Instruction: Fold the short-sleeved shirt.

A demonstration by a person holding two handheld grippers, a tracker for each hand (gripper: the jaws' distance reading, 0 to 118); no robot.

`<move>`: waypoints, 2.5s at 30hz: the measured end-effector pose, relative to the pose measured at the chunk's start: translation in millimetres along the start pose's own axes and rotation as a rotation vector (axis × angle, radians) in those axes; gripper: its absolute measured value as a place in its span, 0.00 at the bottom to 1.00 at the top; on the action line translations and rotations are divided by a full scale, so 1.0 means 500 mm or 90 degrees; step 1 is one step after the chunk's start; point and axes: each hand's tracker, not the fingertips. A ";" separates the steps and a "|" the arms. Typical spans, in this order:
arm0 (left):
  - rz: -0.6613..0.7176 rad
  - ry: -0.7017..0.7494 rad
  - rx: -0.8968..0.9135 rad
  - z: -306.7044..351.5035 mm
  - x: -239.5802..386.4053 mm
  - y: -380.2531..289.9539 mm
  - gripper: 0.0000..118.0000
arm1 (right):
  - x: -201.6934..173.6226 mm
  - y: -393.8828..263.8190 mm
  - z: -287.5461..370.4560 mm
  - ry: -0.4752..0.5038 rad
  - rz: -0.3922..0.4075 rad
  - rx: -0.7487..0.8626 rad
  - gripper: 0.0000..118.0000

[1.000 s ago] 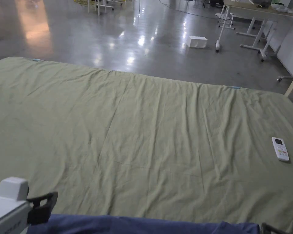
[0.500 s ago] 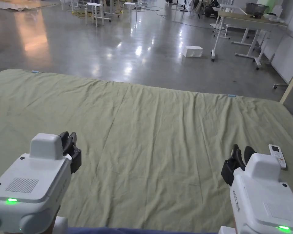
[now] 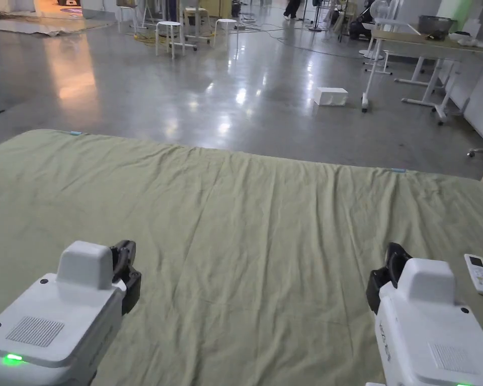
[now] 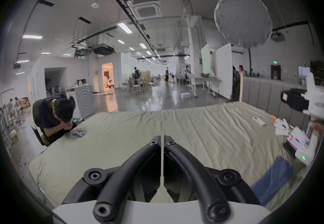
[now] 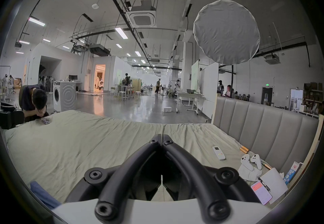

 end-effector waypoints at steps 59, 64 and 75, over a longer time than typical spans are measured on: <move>0.377 -0.205 -0.443 0.011 -0.336 -0.197 0.12 | -0.015 -0.033 -0.014 0.055 0.026 -0.116 0.00; 0.244 -0.132 -0.483 0.033 -0.327 -0.172 0.12 | -0.016 -0.041 -0.014 0.062 0.028 -0.118 0.00; 0.343 -0.271 -0.483 0.040 -0.183 -0.131 0.12 | -0.011 -0.062 -0.014 0.079 0.013 -0.134 0.00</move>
